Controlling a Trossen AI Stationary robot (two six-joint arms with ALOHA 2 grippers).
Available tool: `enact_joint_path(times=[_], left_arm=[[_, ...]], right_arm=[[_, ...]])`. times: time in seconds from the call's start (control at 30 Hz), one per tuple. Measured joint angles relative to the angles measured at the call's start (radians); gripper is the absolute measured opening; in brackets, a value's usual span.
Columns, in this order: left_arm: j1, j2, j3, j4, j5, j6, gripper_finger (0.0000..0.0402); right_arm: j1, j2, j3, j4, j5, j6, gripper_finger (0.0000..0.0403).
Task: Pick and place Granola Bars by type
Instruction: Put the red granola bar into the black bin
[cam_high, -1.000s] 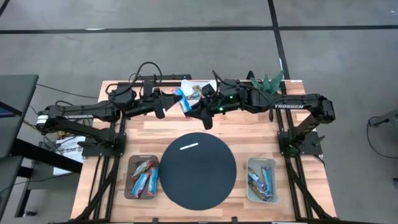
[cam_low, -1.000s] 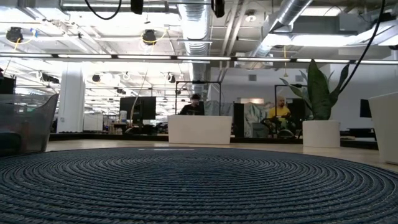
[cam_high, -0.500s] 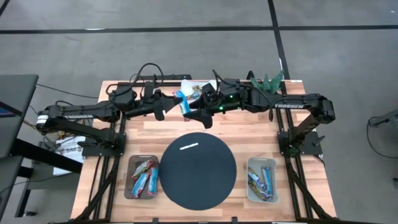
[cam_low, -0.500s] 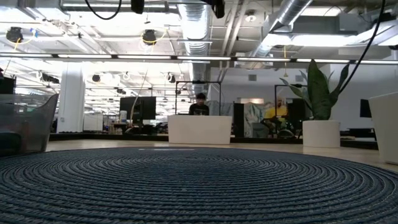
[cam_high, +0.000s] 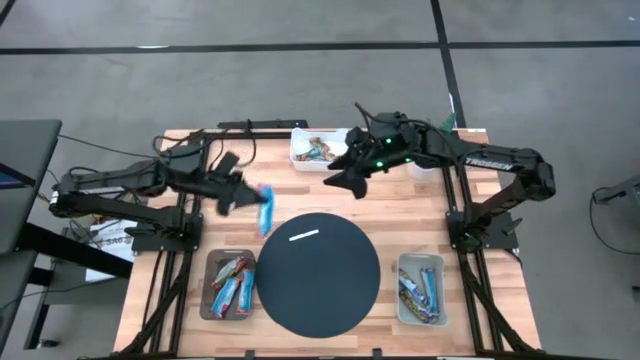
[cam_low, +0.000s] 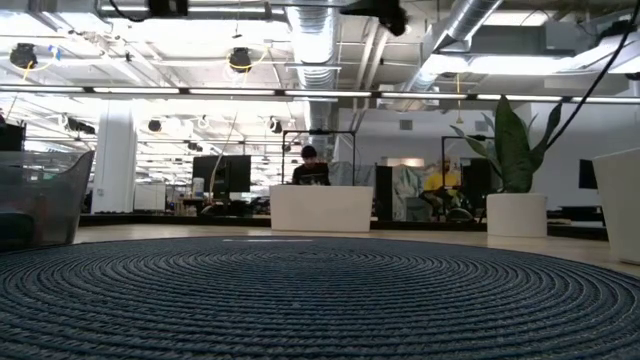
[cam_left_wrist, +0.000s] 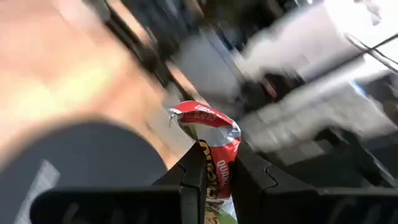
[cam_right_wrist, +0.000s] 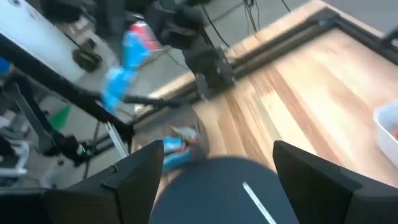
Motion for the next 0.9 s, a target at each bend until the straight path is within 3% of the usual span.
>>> enact_joint_path(times=[0.1,0.2,0.53,0.9], left_arm=[[-0.040,-0.050,0.000,-0.122,0.146,-0.084,0.0039],[-0.101,-0.087,0.000,-0.240,0.197,-0.173,0.0039],[-0.275,-0.089,0.000,-0.525,0.158,-0.315,0.0042],[-0.376,-0.021,0.000,-0.616,0.169,-0.338,0.0079]], right_arm=[[-0.006,-0.033,0.000,-0.070,0.005,-0.014,0.0295],[-0.007,-0.056,0.001,-0.119,0.023,-0.016,0.0295],[-0.006,-0.066,0.002,-0.145,0.034,-0.018,0.0295],[-0.006,-0.066,0.002,-0.149,0.038,-0.018,0.0295]])
